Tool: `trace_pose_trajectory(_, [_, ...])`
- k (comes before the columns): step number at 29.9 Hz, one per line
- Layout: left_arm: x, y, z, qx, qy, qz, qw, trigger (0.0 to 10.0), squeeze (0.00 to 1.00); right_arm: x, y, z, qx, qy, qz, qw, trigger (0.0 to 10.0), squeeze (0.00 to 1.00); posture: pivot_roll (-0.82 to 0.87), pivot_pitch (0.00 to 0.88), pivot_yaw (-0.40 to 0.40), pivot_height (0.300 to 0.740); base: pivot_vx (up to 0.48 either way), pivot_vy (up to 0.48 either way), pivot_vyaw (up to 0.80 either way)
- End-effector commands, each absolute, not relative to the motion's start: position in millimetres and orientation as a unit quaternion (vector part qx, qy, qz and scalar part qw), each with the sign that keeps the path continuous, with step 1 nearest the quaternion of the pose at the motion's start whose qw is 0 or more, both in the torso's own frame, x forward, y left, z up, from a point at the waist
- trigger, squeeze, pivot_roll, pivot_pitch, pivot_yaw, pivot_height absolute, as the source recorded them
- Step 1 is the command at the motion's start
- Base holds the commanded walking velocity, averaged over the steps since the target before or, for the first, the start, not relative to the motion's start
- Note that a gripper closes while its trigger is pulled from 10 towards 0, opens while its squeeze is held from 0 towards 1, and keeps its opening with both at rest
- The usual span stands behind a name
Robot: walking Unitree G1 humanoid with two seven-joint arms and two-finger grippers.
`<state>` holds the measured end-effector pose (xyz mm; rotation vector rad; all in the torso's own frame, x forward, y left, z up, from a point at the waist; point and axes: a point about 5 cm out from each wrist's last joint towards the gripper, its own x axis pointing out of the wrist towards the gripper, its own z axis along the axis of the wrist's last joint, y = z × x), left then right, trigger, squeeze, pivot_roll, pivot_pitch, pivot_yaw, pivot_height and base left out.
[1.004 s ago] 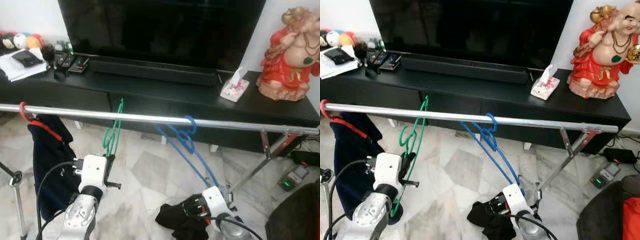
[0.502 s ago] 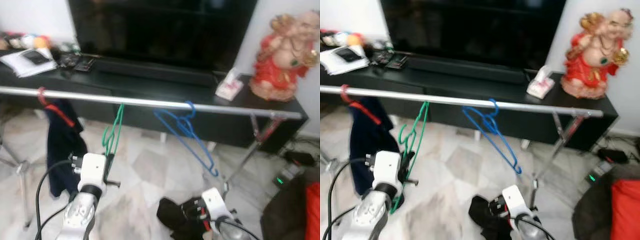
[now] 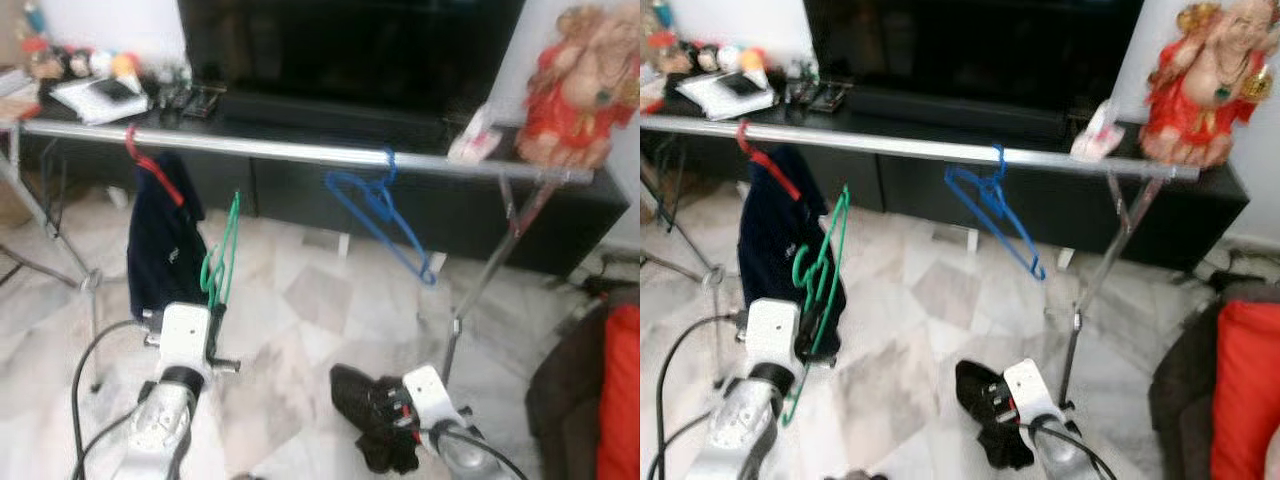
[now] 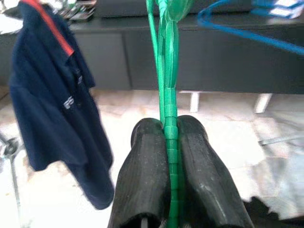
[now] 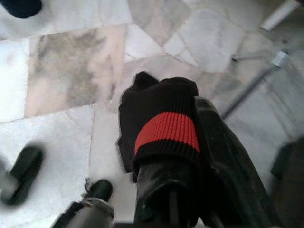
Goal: Hang hanger
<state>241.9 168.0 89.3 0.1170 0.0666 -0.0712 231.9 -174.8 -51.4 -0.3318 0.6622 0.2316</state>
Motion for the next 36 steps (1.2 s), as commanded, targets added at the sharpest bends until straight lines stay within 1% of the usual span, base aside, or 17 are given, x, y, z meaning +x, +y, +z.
trace_pose_trajectory(1, [244.6, 168.8, 94.2, 0.062, 0.022, -0.035, 0.997, 10.0, 0.00, 235.1, -173.8, -48.8, -0.154, 0.313, 0.109, 0.931, 10.0, 0.00, 0.03, 0.000, -0.058, 0.740, -0.352, 0.000, 0.00])
trace_pose_trajectory(3, [245.8, 168.2, 94.7, 0.061, 0.021, -0.034, 0.997, 10.0, 0.00, 235.4, -173.8, -48.6, -0.154, 0.313, 0.109, 0.931, 10.0, 0.00, 0.03, 0.000, -0.059, 0.740, -0.281, 0.000, 0.00])
trace_pose_trajectory(13, [246.9, 170.2, 91.9, 0.052, 0.036, -0.023, 0.998, 10.0, 0.00, 236.9, -173.5, -47.5, -0.153, 0.310, 0.109, 0.932, 10.0, 0.00, 0.03, 0.000, -0.059, 0.740, 0.000, 0.000, 0.00])
trace_pose_trajectory(30, [247.3, 171.1, 92.8, 0.051, 0.036, -0.020, 0.998, 10.0, 0.00, 237.7, -173.2, -47.0, -0.152, 0.309, 0.109, 0.932, 10.0, 0.00, 0.03, 0.000, -0.060, 0.740, 0.000, 0.408, 0.00])
trace_pose_trajectory(36, [248.4, 167.3, 94.0, 0.045, 0.034, -0.024, 0.998, 10.0, 0.00, 236.7, -174.5, -47.7, -0.153, 0.311, 0.109, 0.931, 10.0, 0.00, 0.03, 0.000, -0.062, 0.740, 0.000, 0.414, 0.00])
